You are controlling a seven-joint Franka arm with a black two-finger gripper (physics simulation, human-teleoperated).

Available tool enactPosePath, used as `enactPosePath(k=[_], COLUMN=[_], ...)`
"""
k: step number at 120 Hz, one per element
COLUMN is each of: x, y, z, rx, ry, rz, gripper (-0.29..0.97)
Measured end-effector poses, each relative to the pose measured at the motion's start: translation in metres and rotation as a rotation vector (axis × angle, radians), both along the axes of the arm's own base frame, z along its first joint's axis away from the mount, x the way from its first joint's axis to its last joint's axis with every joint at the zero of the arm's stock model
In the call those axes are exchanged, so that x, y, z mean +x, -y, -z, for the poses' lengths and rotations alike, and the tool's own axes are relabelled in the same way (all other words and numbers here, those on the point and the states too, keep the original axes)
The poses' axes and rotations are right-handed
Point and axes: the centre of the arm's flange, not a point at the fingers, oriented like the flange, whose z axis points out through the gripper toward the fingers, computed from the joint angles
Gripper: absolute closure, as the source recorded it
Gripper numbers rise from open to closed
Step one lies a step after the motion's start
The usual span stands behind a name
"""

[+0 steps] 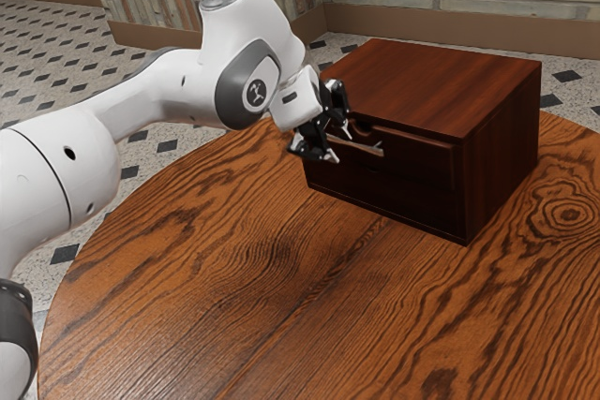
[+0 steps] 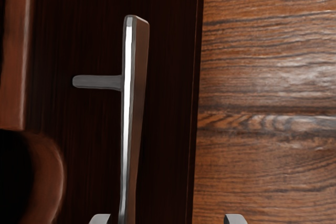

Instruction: Pull the drawer handle with one arm to open the drawer

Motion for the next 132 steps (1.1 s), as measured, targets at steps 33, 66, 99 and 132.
enactPosePath(k=[33,66,99,132], x=[-0.002,-0.006,-0.029,-0.053], y=[-0.002,0.0,0.003,0.002], z=[-0.002,0.002,0.001,0.005], rx=[-0.016,-0.038,-0.056,-0.071], ry=[-0.005,-0.037,-0.078,-0.114], rz=[-0.01,-0.021,-0.036,-0.062], gripper=[0.56,0.59,0.61,0.61])
